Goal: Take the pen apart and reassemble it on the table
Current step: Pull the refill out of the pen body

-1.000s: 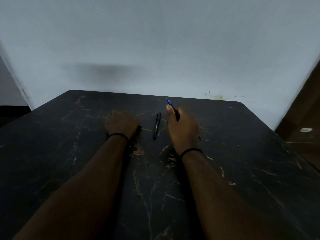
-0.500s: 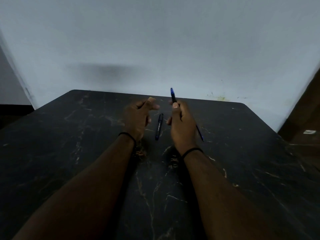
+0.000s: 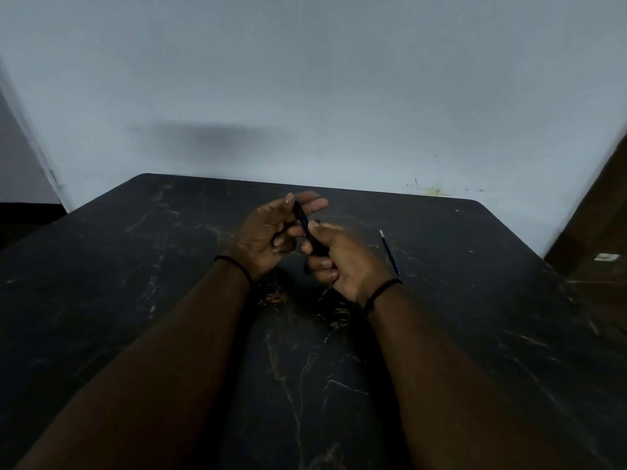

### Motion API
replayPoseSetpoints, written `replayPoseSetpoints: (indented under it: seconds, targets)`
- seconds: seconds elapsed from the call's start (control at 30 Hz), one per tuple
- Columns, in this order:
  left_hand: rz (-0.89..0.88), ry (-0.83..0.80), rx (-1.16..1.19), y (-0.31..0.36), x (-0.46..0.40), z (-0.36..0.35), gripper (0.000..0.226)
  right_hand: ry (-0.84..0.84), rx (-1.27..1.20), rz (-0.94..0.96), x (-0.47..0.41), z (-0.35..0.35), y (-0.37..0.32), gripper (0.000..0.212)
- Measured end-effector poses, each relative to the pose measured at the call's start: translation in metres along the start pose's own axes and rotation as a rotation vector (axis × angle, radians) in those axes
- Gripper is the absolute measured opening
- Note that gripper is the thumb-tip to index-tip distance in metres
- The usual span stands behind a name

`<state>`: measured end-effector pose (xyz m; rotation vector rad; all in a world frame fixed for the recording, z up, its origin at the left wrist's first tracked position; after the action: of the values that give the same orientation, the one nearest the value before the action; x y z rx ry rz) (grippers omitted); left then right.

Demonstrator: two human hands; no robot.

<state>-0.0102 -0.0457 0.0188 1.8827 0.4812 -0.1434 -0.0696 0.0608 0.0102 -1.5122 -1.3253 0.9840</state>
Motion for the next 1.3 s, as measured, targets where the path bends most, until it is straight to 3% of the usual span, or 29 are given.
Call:
replayPoseSetpoints:
  seconds: [0.13,0.37,0.53,0.73,1.0,1.17,1.27,1.3]
  targets:
    - [0.002,-0.013,0.011,0.002,-0.001,-0.002,0.031,-0.028,-0.014,-0.003,0.0,0.001,0.002,0.029]
    - [-0.061,0.025,-0.006,0.006,0.002,-0.002,0.017,0.085,0.211,0.049,-0.001,0.003,-0.001,0.027]
    - [-0.069,0.086,-0.051,0.006,0.001,-0.001,0.026,0.209,0.336,0.109,0.004,0.005,-0.005,0.018]
    - [-0.064,0.143,-0.084,0.002,0.002,0.007,0.025,0.333,0.44,0.083,0.005,0.005,-0.008,0.036]
    - [-0.081,-0.029,-0.056,0.004,-0.001,0.005,0.025,0.319,0.43,0.179,0.006,0.001,-0.01,0.01]
    - [-0.036,0.082,-0.066,0.003,0.0,0.007,0.022,0.451,0.55,0.3,0.005,0.006,-0.012,0.018]
    - [-0.038,0.155,-0.075,0.004,0.003,0.008,0.019,0.484,0.615,0.266,0.003,0.007,-0.013,0.007]
    - [-0.041,0.173,-0.076,0.004,0.003,0.008,0.018,0.488,0.631,0.234,0.002,0.007,-0.012,0.016]
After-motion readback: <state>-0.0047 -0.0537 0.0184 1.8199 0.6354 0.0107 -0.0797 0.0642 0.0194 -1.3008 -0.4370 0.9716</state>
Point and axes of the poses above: each hand's wrist, its own x-axis away from the middle knuckle, its own z-axis out of the back of the hand, y = z × x, the point moved 5 cm from there along -x, towards the middle knuckle, and after that the axes turned 14 degrees about -y, right-handed, at the moved point
